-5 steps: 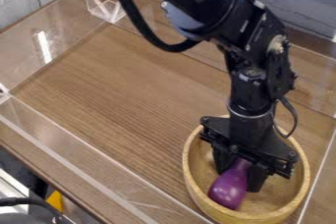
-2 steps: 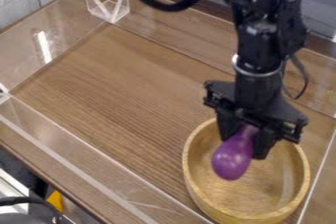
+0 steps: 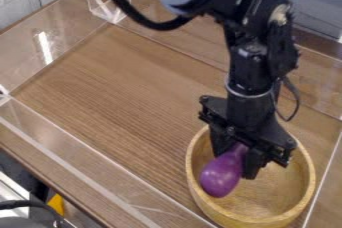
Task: Remove the purple eggplant from inside the brown bowl and put it on the table
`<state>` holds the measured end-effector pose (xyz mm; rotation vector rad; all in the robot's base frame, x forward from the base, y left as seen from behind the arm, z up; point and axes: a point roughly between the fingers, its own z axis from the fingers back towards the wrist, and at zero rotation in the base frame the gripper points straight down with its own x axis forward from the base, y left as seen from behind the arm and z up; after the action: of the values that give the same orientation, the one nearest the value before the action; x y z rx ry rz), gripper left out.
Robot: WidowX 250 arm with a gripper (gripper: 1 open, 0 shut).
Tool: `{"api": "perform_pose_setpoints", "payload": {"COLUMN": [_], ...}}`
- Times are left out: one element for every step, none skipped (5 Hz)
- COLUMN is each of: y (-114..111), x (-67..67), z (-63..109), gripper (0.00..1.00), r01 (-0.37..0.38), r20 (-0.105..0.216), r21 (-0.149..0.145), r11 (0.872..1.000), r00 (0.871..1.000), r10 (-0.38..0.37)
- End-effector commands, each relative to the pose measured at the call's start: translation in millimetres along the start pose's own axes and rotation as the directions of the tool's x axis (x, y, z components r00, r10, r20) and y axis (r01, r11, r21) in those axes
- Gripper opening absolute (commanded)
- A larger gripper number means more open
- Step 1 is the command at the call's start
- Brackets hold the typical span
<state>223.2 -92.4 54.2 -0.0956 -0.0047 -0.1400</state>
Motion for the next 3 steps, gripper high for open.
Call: {"api": "perform_pose_setpoints", "payload": {"y": [3.9, 9.2, 13.9], "x": [8.3, 10.2, 12.6], "z": [8.7, 7.2, 5.0], "gripper": [0.0, 0.0, 0.0], "r01": [0.05, 0.089, 0.127], "r20": [0.046, 0.045, 0.046], "r21": [-0.003, -0.002, -0.002], "r11": [0.999, 0.996, 0.992], "r00": [0.998, 0.995, 0.991], "r10": [-0.05, -0.088, -0.127]}}
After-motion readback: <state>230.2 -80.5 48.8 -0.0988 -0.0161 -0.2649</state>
